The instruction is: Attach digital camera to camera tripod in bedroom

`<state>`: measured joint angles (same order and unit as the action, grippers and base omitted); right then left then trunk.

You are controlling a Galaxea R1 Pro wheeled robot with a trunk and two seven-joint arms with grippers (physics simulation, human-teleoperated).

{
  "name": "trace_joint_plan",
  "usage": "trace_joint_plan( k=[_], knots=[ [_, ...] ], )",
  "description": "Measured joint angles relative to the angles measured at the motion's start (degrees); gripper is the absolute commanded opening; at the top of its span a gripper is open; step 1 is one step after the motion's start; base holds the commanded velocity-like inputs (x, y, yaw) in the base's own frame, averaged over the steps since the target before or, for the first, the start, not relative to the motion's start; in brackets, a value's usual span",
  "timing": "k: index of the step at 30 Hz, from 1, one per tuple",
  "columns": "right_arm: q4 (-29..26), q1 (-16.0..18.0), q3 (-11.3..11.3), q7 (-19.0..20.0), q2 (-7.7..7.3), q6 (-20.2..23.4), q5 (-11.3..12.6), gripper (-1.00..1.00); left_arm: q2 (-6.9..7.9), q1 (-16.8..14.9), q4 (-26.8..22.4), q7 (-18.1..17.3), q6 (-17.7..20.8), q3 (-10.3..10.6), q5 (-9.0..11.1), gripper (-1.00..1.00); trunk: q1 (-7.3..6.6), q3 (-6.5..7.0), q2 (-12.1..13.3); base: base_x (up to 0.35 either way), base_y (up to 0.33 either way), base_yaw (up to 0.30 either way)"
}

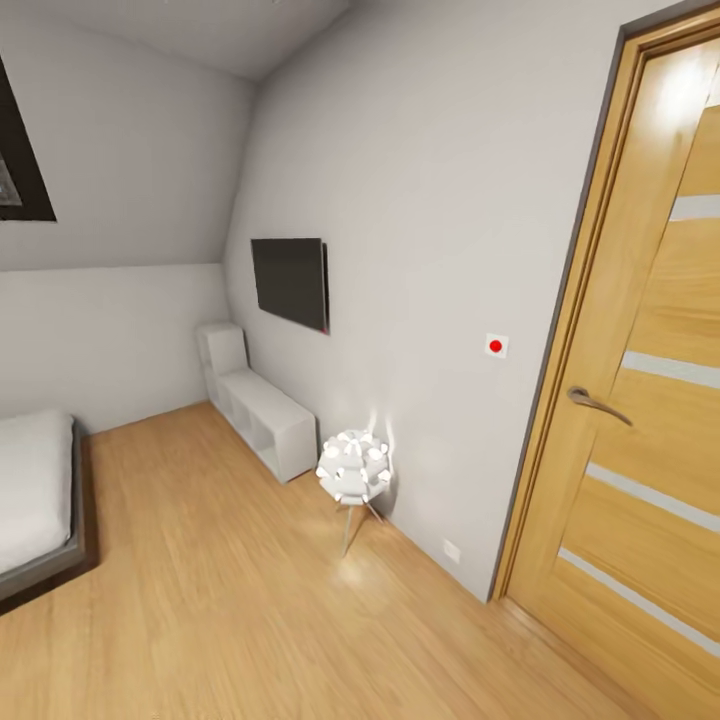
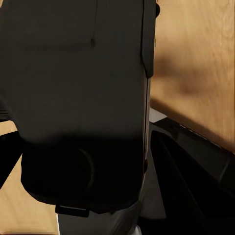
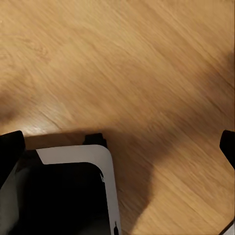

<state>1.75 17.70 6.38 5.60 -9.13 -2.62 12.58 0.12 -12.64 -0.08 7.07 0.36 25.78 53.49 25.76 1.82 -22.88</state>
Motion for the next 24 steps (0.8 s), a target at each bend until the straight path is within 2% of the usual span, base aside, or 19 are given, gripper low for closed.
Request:
trace_joint_plan(
  k=[6,13,15,24],
  knots=[
    [0.00,0.00,-0.01,0.00,0.00,-0.06,-0.10,1.00,0.05,0.00,0.00,-0.93,-0.04,0.02,0.07,-1.00,0.00,0.00,0.00,0.000,0.000,0.272],
    [0.00,0.00,0.04,0.00,0.00,-0.32,-0.24,1.00,0.35,0.00,0.06,-5.69,0.00,-0.04,0.17,-1.00,0.00,0.00,0.00,0.000,0.000,0.273],
    [0.00,0.00,0.04,0.00,0.00,-0.35,-0.26,1.00,0.70,-0.01,0.11,-8.11,0.07,-0.09,0.02,-1.00,0.00,0.00,0.00,0.000,0.000,0.273],
    [0.00,0.00,0.07,0.00,-0.08,-0.36,-0.26,1.00,0.92,0.01,0.13,-9.99,0.23,-0.15,-0.02,-1.00,0.00,0.00,0.00,0.000,0.000,0.273]
  ],
)
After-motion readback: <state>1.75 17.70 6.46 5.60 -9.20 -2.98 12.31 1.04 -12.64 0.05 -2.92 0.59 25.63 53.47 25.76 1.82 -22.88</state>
